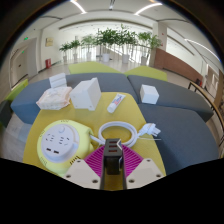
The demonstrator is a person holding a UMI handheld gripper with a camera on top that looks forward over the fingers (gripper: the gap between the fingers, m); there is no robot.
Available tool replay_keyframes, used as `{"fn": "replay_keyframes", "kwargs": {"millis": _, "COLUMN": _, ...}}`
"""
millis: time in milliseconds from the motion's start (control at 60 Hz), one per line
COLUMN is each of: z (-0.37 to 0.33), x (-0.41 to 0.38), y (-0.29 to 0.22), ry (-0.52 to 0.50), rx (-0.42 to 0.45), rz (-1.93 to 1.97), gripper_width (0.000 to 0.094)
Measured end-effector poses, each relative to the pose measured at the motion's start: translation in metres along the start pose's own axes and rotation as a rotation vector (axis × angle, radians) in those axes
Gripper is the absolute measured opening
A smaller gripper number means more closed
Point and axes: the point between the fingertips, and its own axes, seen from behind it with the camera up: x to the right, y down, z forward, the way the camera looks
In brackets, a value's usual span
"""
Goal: Unplug charger
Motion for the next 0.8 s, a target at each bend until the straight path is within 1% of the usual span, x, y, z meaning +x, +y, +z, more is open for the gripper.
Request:
{"fn": "replay_keyframes", "kwargs": {"millis": 33, "z": 0.000, "x": -0.001, "y": 0.001, "ry": -0.007, "rx": -0.008, "rz": 0.000, "gripper_width": 0.0310}}
{"fn": "replay_keyframes", "kwargs": {"millis": 50, "z": 0.000, "x": -0.001, "y": 0.001, "ry": -0.008, "rx": -0.012, "rz": 0.001, "gripper_width": 0.0393}}
{"fn": "replay_keyframes", "kwargs": {"millis": 100, "z": -0.002, "x": 0.004, "y": 0.004, "ry": 0.005, "rx": -0.029, "rz": 0.000, "gripper_width": 0.0523}}
{"fn": "replay_keyframes", "kwargs": {"millis": 183, "z": -0.009, "x": 0.005, "y": 0.004, "ry": -0.005, "rx": -0.042, "rz": 0.011, "gripper_width": 0.0714}}
{"fn": "replay_keyframes", "kwargs": {"millis": 267, "z": -0.021, "x": 0.007, "y": 0.009, "ry": -0.018, "rx": -0.067, "rz": 0.054, "gripper_width": 0.0836}}
{"fn": "replay_keyframes", "kwargs": {"millis": 367, "z": -0.051, "x": 0.007, "y": 0.006, "ry": -0.031, "rx": -0.061, "rz": 0.049, "gripper_width": 0.0854}}
{"fn": "replay_keyframes", "kwargs": {"millis": 533, "z": -0.130, "x": 0.000, "y": -0.001, "ry": -0.044, "rx": 0.003, "rz": 0.016, "gripper_width": 0.0851}}
{"fn": "replay_keyframes", "kwargs": {"millis": 667, "z": -0.197, "x": -0.012, "y": 0.006, "ry": -0.062, "rx": 0.050, "rz": 0.020, "gripper_width": 0.0849}}
{"fn": "replay_keyframes", "kwargs": {"millis": 800, "z": -0.243, "x": -0.025, "y": 0.014, "ry": -0.084, "rx": 0.105, "rz": 0.036, "gripper_width": 0.0846}}
